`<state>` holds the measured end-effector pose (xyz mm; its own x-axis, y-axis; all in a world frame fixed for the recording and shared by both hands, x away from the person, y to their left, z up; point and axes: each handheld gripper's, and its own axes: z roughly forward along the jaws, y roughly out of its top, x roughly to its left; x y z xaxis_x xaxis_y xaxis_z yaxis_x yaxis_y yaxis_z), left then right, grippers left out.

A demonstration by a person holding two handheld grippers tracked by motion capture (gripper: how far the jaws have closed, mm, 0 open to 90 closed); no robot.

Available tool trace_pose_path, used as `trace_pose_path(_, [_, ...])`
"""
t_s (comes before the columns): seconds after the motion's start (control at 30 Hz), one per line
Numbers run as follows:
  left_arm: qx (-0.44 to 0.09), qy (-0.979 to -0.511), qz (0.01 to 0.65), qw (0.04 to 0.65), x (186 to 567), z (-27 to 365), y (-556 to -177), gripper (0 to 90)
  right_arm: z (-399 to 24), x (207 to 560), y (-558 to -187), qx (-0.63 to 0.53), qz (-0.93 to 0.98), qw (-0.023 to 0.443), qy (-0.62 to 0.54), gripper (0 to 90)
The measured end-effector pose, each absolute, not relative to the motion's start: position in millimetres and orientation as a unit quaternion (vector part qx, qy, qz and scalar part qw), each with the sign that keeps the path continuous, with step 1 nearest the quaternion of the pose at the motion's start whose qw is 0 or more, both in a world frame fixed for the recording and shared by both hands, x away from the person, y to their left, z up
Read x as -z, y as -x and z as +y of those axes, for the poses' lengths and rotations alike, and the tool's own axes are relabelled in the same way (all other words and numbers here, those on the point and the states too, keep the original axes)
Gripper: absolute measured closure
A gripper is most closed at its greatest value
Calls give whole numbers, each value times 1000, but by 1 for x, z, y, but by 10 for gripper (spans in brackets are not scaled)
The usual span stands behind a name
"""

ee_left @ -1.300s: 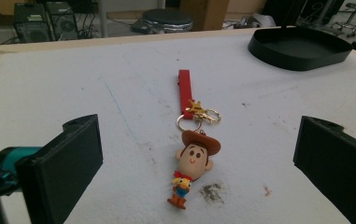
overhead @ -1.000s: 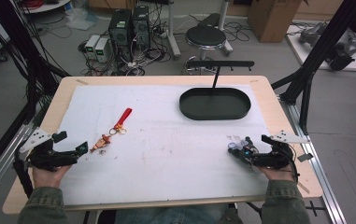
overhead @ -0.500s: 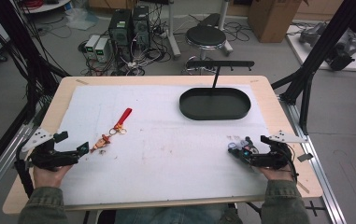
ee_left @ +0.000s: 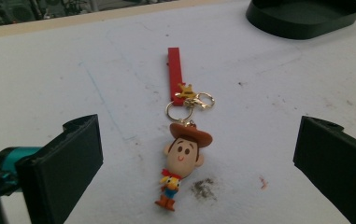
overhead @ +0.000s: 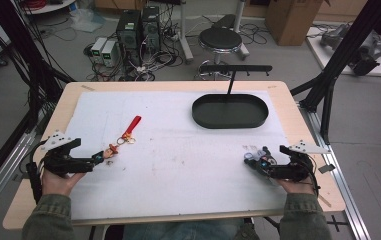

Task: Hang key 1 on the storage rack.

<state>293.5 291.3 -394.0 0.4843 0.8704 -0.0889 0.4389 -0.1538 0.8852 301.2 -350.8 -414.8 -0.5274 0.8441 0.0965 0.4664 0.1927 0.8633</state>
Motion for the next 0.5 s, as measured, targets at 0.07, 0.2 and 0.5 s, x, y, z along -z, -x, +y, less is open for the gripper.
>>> trace_pose_path(0.07, [-227, -729, 452, 462, 394, 288, -298, 18, -351, 415, -301, -456, 744, 203, -444, 9])
trace_pose_path(0.2, [-223, -739, 442, 457, 389, 278, -309, 18, -352, 415, -301, -460, 741, 204, -445, 8])
trace_pose_path(0.5, [-225, -767, 413, 435, 376, 263, -328, 18, -350, 416, -301, -457, 747, 201, -439, 8])
